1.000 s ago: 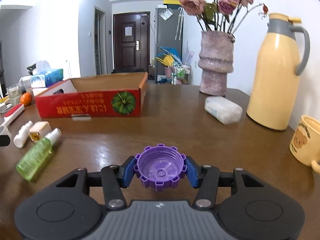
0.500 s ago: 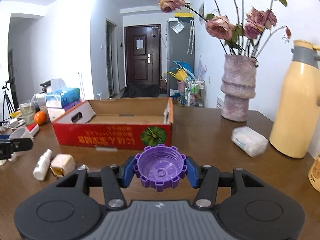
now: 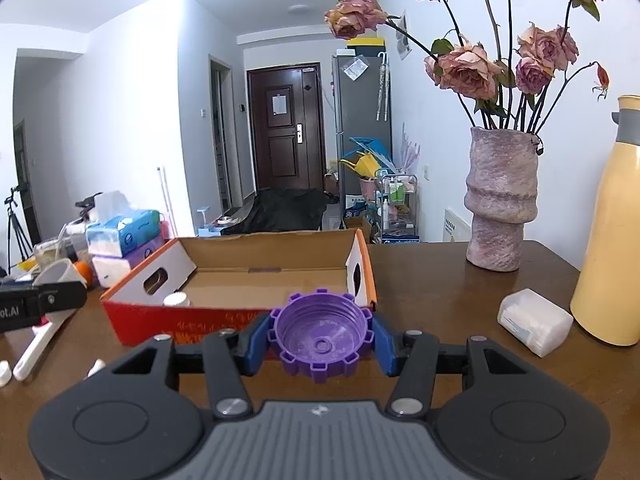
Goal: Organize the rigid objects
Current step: 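Carry the tape roll and purple cap over the cardboard box with both tools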
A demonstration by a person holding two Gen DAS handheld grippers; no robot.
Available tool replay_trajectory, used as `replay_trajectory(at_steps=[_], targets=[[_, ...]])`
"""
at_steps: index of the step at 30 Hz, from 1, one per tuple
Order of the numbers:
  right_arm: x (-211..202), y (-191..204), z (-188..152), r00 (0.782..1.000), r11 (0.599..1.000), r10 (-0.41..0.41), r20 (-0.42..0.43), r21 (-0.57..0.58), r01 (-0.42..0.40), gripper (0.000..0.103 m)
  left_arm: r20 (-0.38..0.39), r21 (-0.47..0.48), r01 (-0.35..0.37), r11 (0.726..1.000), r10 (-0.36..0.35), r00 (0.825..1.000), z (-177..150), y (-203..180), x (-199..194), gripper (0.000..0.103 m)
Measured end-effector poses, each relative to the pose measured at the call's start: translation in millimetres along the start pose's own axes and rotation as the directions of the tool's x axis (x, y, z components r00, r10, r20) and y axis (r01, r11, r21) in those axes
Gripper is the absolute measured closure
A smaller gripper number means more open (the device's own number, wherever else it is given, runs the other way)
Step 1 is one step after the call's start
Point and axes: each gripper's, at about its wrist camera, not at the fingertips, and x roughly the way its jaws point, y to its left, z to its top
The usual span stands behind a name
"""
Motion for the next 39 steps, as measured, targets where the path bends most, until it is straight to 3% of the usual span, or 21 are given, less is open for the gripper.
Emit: replay_trajectory(at_steps=[22, 39], targets=[[86.7, 13.9, 30.7, 1.0, 0.997, 0.019, -0.009, 0.079, -0.018, 0.051, -0.043, -0.081, -0.019, 0.997, 0.016, 0.999, 31.2, 2.5, 89.4, 0.058], [140.6, 23.0, 43.0, 0.999, 0.999, 0.027, -0.033, 0.045, -0.025, 0.051, -0.082, -0.074, -0.052, 0.996, 0.045, 0.996, 45.3, 9.9, 150.1, 0.059]])
